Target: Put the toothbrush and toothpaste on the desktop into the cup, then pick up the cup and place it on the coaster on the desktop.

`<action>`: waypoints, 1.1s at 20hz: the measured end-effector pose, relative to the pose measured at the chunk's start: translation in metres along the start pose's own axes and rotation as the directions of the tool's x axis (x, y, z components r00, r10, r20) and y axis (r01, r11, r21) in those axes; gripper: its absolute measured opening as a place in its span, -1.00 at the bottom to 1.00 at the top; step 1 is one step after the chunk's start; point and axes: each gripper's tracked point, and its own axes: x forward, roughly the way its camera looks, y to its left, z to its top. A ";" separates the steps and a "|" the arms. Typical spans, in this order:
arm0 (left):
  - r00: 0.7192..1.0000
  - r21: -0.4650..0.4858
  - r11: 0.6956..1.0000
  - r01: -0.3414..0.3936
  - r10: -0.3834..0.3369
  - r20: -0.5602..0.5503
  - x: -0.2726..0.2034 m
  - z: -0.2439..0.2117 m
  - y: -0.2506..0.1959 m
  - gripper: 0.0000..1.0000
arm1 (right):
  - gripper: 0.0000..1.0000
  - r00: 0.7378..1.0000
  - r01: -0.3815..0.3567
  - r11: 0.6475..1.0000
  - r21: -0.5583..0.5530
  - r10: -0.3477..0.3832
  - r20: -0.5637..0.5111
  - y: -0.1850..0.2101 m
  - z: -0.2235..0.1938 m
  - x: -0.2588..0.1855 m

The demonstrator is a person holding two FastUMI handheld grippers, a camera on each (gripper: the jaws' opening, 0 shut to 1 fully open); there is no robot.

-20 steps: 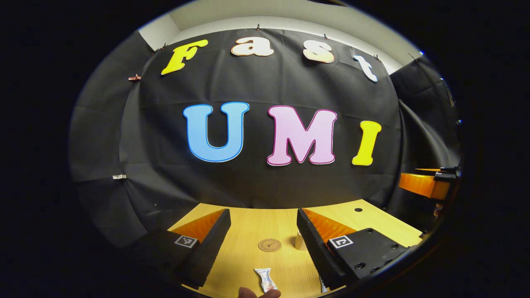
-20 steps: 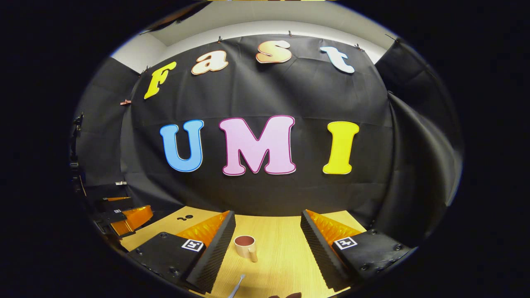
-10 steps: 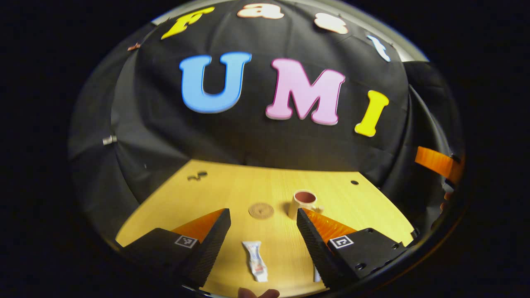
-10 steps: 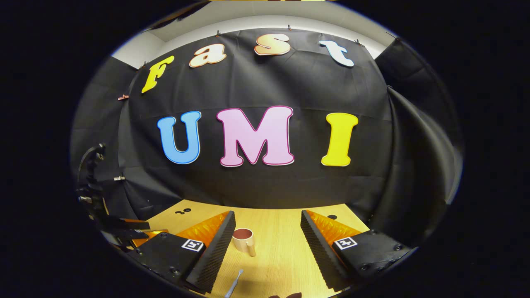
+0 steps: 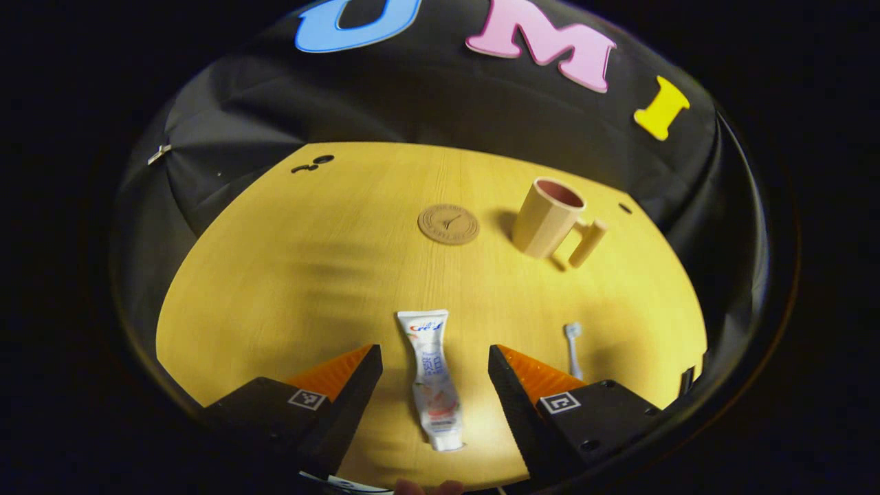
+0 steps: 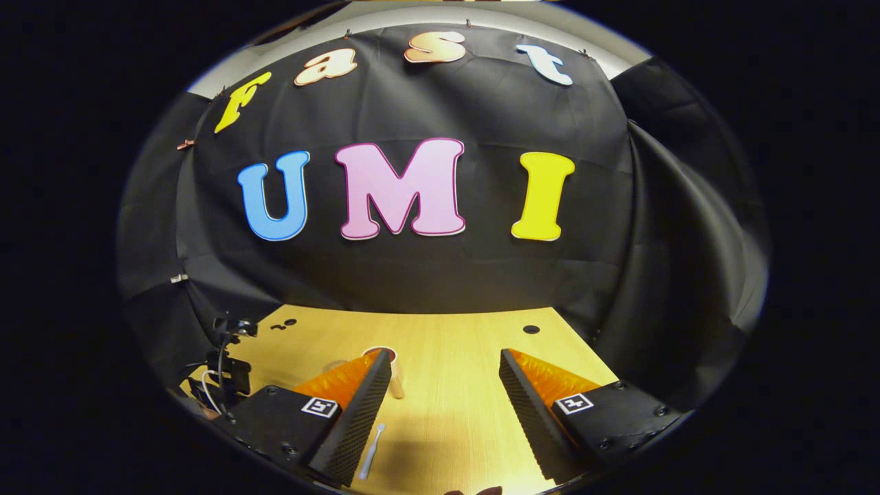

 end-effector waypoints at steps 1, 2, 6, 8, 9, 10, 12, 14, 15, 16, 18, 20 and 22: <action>1.000 0.011 1.000 -0.007 0.007 -0.025 0.009 -0.005 0.000 0.94 | 0.94 1.000 0.005 1.000 0.002 -0.005 -0.018 -0.001 -0.006 0.000; 0.999 0.013 1.000 -0.005 0.005 -0.043 0.017 -0.008 -0.001 0.94 | 0.94 0.999 0.009 1.000 0.005 -0.009 -0.036 -0.002 -0.012 0.001; 0.997 0.020 0.999 -0.048 0.049 -0.061 0.033 -0.005 0.009 0.92 | 0.95 0.995 0.005 1.000 0.025 -0.002 -0.098 0.002 -0.032 0.008; 0.995 0.049 0.997 -0.066 0.069 -0.072 0.037 -0.005 0.013 0.89 | 0.94 0.991 -0.008 0.999 0.037 0.013 -0.131 0.008 -0.044 0.013; 0.995 0.057 0.996 -0.063 0.067 -0.073 0.037 -0.005 0.012 0.87 | 0.94 0.987 -0.017 0.999 0.043 0.023 -0.157 0.013 -0.052 0.016; 0.995 0.058 0.997 -0.060 0.064 -0.076 0.036 -0.006 0.011 0.89 | 0.95 0.982 -0.028 0.998 0.048 0.036 -0.186 0.017 -0.061 0.020; 0.994 0.056 0.996 -0.063 0.067 -0.082 0.033 -0.009 0.010 0.67 | 0.95 0.962 -0.056 0.997 0.056 0.068 -0.263 0.031 -0.084 0.025; 0.995 0.069 0.996 -0.058 0.063 -0.076 0.036 -0.011 0.006 0.15 | 0.96 0.934 -0.098 0.993 0.073 0.117 -0.338 0.049 -0.108 0.025; 0.997 0.079 0.996 -0.045 0.049 -0.058 0.034 -0.010 0.006 -0.14 | 0.96 0.920 -0.117 0.989 0.085 0.140 -0.366 0.058 -0.118 0.026; 0.998 0.085 0.996 -0.038 0.042 -0.041 0.034 -0.008 0.008 -0.24 | 0.96 0.903 -0.129 0.987 0.094 0.156 -0.400 0.066 -0.130 0.027; 0.999 0.085 0.996 -0.027 0.029 -0.029 0.034 -0.008 0.008 -0.32 | 0.97 0.866 -0.149 0.983 0.108 0.183 -0.466 0.081 -0.155 0.032; 1.000 0.069 0.997 -0.016 0.018 -0.023 0.033 -0.006 0.008 -0.43 | 0.94 0.818 -0.163 0.979 0.119 0.202 -0.538 0.092 -0.182 0.030; 1.000 0.035 0.999 -0.004 0.005 -0.026 0.029 -0.005 0.012 -0.55 | 0.92 0.767 -0.175 0.976 0.127 0.217 -0.604 0.104 -0.210 0.031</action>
